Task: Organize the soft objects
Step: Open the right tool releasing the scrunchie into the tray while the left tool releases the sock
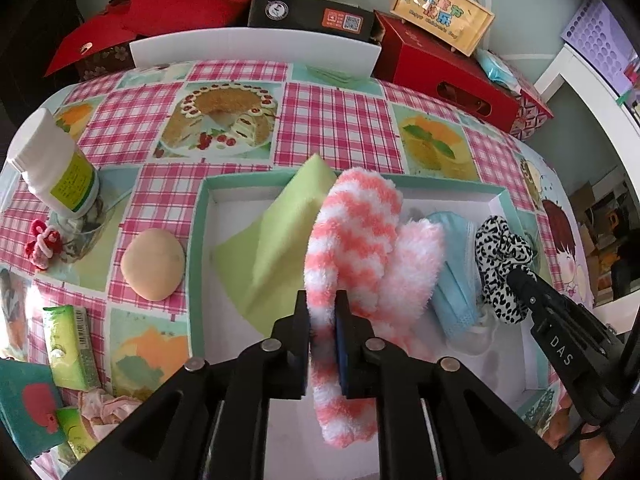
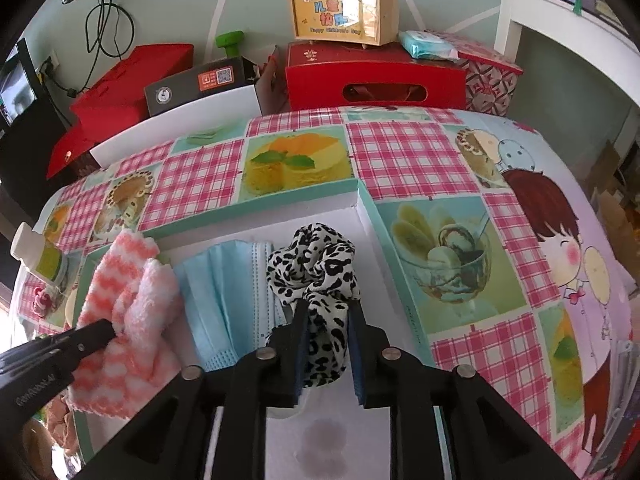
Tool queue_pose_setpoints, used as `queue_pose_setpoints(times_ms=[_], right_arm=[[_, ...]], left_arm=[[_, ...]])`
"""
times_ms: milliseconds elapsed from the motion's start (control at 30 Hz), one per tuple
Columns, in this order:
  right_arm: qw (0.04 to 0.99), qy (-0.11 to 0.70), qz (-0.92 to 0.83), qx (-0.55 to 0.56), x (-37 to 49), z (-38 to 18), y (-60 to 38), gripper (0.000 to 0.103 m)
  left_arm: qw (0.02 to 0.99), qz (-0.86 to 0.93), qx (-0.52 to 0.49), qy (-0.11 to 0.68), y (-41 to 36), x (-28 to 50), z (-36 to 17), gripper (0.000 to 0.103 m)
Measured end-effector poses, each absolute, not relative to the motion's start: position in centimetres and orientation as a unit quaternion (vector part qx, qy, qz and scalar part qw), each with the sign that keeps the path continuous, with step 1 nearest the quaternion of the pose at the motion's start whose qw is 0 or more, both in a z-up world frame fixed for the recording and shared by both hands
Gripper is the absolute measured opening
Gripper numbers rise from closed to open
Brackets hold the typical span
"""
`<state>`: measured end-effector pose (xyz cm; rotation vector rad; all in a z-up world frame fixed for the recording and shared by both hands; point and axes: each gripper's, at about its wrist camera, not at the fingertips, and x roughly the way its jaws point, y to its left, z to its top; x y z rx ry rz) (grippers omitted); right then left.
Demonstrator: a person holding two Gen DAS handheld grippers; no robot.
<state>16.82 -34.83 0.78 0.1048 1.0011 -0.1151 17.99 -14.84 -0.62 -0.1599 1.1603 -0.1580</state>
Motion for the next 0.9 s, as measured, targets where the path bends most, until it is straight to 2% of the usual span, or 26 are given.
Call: queue_pose_setpoints(times_ms=[67,133,533,600,667,900], right_arm=[[0.876,0.476,-0.058,0.047,16.7,1.2,-34.8,0.025],[0.878,0.473,-0.06,0.042,16.5,1.6,-34.7,0.026],[0.895,0.441,-0.064,0.024,15.0,4.6,-34.0,0.026],[0.895,0.44,-0.064,0.023,14.8,4.9,-33.9,0.026],[0.894,0.443,-0.063,0.024,14.9,4.7,-33.9,0.026],[0.877,0.475,-0.068,0.023,15.5,2.7,-34.0,0.026]], left_arm=[[0.834,-0.071,-0.076,0.541,-14.5,17.8,-0.1,0.028],[0.84,-0.069,-0.079,0.532,-14.2,17.6,0.7,0.035],[0.865,-0.051,-0.092,0.491,-11.8,16.7,4.0,0.038],[0.864,-0.047,-0.093,0.492,-11.6,16.7,3.9,0.041],[0.863,-0.044,-0.092,0.495,-11.6,16.8,3.6,0.049],[0.855,-0.034,-0.093,0.509,-11.5,17.2,2.4,0.059]])
